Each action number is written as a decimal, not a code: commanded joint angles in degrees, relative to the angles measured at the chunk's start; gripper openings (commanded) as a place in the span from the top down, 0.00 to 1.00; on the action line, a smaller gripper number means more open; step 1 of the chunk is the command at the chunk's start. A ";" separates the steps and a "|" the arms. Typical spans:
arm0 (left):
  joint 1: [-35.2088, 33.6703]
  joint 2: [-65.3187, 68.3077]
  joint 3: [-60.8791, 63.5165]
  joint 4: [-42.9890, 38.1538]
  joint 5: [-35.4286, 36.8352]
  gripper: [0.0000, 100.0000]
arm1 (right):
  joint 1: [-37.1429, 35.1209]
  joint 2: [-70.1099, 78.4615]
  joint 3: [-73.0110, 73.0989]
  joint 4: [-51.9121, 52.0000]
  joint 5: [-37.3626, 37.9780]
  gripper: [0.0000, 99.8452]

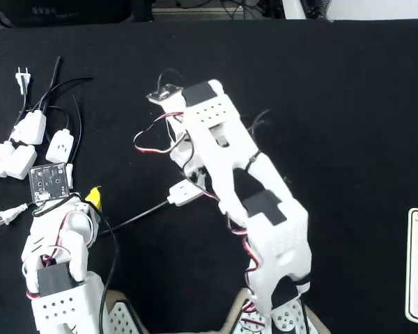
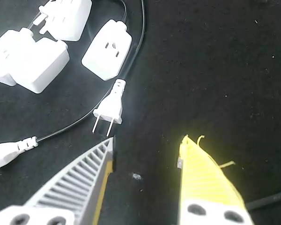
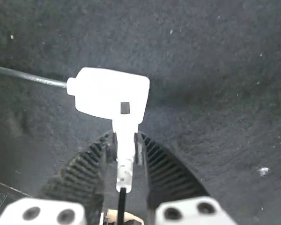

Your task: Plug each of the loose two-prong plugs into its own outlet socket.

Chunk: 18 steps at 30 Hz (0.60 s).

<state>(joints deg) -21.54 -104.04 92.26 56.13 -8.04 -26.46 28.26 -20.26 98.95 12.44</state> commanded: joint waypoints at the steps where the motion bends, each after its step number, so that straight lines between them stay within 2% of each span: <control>1: -0.31 -0.35 -0.40 0.18 -0.44 0.77 | 0.88 0.13 -3.47 2.02 -0.62 0.99; 18: -0.48 -0.35 -0.48 0.18 -0.44 0.77 | 1.93 0.40 -3.30 2.29 -2.20 0.99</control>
<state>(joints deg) -21.54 -104.04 92.26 56.13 -8.04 -25.49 28.97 -20.53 99.12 10.86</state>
